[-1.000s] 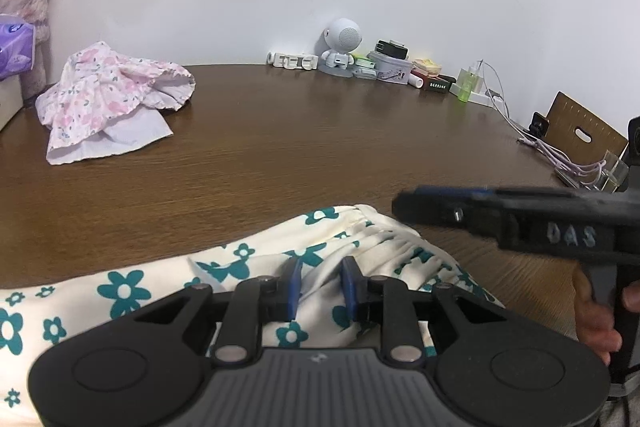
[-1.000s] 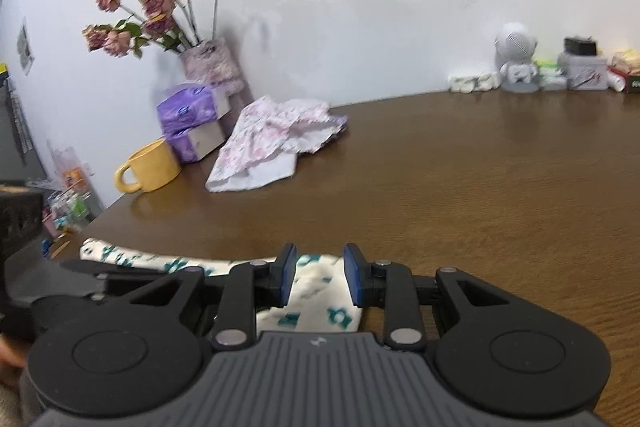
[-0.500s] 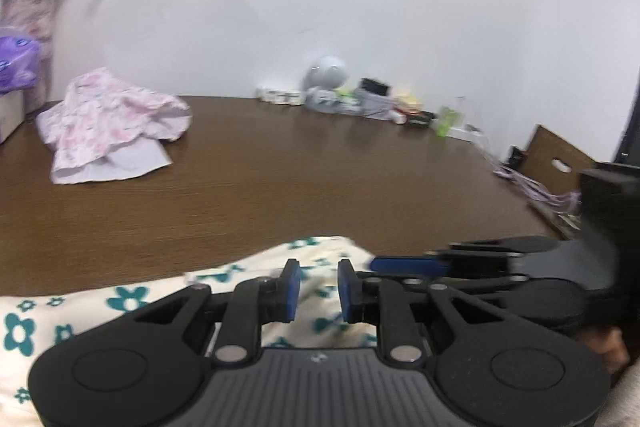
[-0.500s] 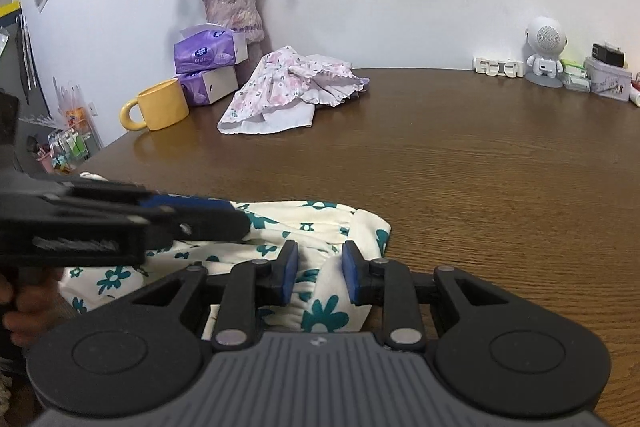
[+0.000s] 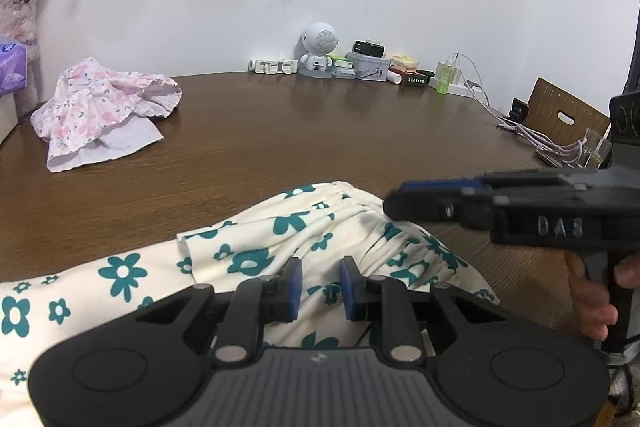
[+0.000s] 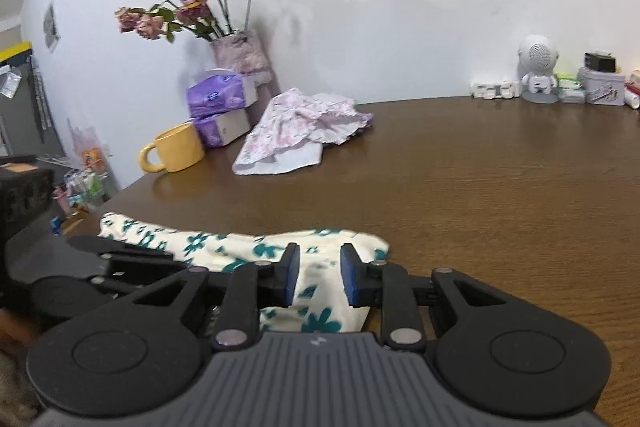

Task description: Fold clothes

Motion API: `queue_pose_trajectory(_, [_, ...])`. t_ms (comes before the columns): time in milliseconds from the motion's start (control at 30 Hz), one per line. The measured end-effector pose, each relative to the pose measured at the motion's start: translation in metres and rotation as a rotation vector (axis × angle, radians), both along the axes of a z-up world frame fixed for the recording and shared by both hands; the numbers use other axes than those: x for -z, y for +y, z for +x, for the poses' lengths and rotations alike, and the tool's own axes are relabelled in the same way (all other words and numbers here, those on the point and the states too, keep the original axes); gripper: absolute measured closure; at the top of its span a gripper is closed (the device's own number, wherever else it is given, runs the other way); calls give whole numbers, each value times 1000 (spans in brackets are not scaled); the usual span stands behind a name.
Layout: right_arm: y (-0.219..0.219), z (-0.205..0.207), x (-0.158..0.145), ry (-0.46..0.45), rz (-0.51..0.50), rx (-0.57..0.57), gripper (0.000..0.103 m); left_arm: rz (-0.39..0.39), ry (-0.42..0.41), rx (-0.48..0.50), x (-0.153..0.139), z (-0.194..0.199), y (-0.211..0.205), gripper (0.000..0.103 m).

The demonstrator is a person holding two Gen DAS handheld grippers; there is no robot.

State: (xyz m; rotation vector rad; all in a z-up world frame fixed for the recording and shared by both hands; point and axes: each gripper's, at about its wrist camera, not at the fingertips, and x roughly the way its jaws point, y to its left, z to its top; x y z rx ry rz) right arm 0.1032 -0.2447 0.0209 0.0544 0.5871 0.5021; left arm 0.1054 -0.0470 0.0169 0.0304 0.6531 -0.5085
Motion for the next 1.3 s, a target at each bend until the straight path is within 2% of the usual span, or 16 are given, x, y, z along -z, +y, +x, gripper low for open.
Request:
queue_pose_trajectory(133, [-4,-5,-2,-4,19,-12,84,0,4,0,-1,0,1,82])
queue_pose_trajectory(267, [-1,-7,0,-7,0,-15,84,-7,4,-40,-6,1,10,82])
queue_pose_trajectory(300, [0,-7,1,-8,-5,-16,84,-23,-1,-41,-8,-1,12,85])
queue_pose_trajectory(433, [2,-8,2,-14,-23,-17,84,-83,-50,22,-18,-14,11,84])
queue_pose_trajectory(567, [4,-9,3,-20,-31,-18,84,-16,-19,55,-9,-16,-5,81])
queue_pose_trajectory(733, [5,-9,4,-28,-41,-21,84,-15,-6,48,-5,-17,-1,80])
queue_pose_trajectory(1033, [4,-10,3,-29,-41,-25,84,17,-18,-43,0,-23,24,83])
queue_pose_trajectory(1200, [4,-10,3,-31,-43,-25,84,-6,-19,-126,-7,-26,41,85])
queue_pose_trajectory(1300, [5,-10,3,-32,-44,-23,84,-54,-51,-98,-16,-28,38,84])
